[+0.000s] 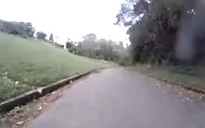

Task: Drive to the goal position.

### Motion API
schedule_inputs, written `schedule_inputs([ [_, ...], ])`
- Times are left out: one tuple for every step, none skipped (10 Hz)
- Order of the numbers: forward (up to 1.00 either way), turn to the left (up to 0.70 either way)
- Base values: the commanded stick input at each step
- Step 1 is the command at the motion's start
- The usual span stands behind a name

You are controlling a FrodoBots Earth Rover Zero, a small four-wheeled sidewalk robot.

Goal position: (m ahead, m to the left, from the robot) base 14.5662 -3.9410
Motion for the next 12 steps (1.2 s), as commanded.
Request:
schedule_inputs([
  [1.00, 0.00],
  [1.00, 0.00],
  [1.00, -0.24],
  [1.00, -0.39],
  [1.00, -0.40],
  [1.00, -0.40],
  [1.00, -0.40],
  [1.00, -0.40],
  [1.00, -0.40],
  [1.00, -0.39],
  [1.00, -0.31],
  [1.00, -0.04],
])
